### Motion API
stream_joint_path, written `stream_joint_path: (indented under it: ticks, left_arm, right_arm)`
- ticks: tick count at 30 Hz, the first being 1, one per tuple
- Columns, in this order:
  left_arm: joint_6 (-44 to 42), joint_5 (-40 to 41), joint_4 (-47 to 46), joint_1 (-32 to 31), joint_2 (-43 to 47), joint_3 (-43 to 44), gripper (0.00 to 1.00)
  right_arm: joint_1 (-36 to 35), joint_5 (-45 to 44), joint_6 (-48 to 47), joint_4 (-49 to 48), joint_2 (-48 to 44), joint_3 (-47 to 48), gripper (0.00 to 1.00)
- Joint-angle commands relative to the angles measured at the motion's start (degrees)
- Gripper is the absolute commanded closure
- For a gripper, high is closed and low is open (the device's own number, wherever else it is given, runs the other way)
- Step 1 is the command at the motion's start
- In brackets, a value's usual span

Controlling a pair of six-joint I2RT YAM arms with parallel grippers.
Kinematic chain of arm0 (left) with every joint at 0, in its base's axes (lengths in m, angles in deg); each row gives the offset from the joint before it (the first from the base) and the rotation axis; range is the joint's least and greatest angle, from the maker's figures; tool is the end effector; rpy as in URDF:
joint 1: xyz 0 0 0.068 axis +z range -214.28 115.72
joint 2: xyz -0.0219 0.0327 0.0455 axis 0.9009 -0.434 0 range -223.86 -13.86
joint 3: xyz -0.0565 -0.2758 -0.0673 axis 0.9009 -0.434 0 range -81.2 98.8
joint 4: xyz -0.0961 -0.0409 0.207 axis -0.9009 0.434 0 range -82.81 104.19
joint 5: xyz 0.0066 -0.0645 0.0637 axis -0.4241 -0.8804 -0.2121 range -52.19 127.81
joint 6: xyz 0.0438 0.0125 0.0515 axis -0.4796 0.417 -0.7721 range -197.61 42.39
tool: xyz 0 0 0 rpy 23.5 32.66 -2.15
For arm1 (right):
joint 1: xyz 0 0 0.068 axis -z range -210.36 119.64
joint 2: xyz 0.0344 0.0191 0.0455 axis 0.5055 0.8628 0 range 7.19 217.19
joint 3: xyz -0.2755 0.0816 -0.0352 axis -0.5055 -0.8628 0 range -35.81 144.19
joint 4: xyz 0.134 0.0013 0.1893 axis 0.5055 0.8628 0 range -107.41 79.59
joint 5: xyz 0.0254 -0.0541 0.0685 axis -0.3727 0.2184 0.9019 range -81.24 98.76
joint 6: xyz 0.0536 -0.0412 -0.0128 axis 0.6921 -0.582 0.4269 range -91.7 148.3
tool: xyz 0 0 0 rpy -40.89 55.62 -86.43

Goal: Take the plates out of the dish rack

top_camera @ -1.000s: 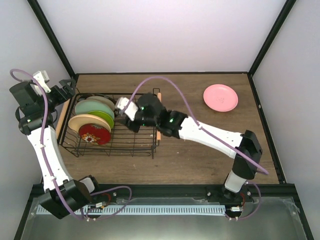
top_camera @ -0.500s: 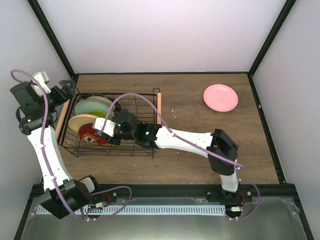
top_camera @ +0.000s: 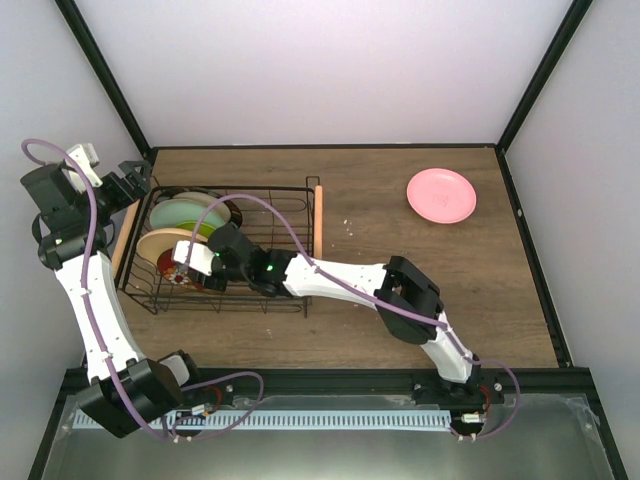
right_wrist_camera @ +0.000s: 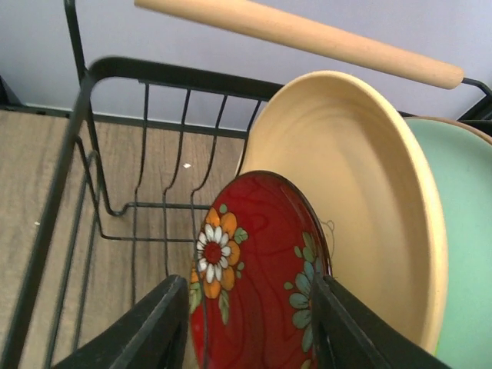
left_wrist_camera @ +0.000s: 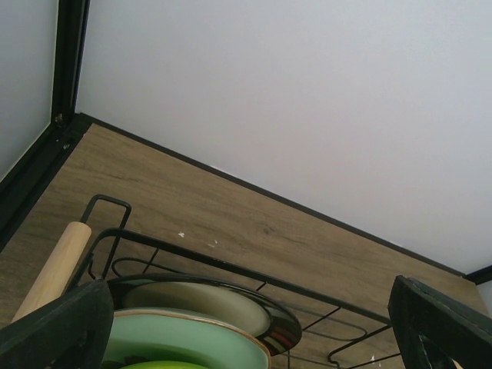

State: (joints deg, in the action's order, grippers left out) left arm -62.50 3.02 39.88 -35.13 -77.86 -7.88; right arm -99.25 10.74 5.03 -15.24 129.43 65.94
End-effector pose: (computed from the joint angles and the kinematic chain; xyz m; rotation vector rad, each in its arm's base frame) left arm 0.1963 0.0732 0.4125 -0.3509 1.8945 -0.4353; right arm 0.1820 0.4768 0.2830 -1.4621 1.3761 0.5505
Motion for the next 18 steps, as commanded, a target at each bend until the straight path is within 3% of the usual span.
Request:
stream_joint_path:
  ticks: [1,18]
  left_arm:
    - [-0.76,-0.97,0.33,-0.12,0.20,0.12,0.00]
    - [-0.90,-1.98,0.82,-0.07,0.36,0.17,0.00]
  right_arm:
    - [-0.38,-3.47,0.55,-0.88,1.76,3.46,0.52]
    - [-0.38,-11.35,1.21,-0.97,5.95,6.88,0.42]
